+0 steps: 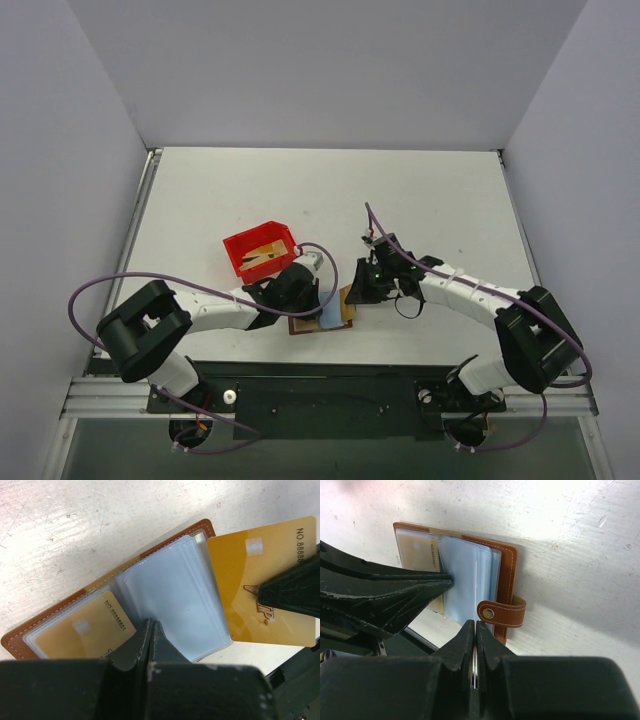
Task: Put the credit cards into the card holder
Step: Insert the credit card into the card holder.
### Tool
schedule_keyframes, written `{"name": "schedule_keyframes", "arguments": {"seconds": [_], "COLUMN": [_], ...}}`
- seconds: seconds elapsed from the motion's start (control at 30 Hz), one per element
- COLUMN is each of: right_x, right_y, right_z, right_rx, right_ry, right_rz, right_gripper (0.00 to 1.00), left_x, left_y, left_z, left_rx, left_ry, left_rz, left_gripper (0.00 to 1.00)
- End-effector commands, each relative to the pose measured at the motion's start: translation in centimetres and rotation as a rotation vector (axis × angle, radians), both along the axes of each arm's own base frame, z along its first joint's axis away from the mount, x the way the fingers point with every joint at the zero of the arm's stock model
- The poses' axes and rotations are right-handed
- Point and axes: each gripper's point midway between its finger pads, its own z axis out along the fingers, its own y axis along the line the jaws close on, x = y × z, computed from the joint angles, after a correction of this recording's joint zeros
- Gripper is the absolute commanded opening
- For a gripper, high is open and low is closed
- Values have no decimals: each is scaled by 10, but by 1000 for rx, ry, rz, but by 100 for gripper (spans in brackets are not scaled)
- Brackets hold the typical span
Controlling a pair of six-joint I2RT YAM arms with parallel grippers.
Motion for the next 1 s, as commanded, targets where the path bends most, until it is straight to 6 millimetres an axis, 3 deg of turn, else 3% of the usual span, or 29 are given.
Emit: {"name": "schedule_keyframes", "arguments": {"seconds": [0.0,0.5,0.97], "right_x": [-3,-4,-7], "right_y": [-1,5,23], "right_z": [-8,-23,-12], "right_rx": [-8,1,126], "right_ry": [21,52,56], "right_rz": [15,24,50], "right_gripper": [0,0,0], "left_x": [-35,-35,-33], "left_y": [44,42,40], "left_z": [-52,-52,-51], "left_rx": [206,204,203], "left_ry": [133,133,135], "left_rz": [-14,-15,-17], "left_gripper": [0,0,0]}}
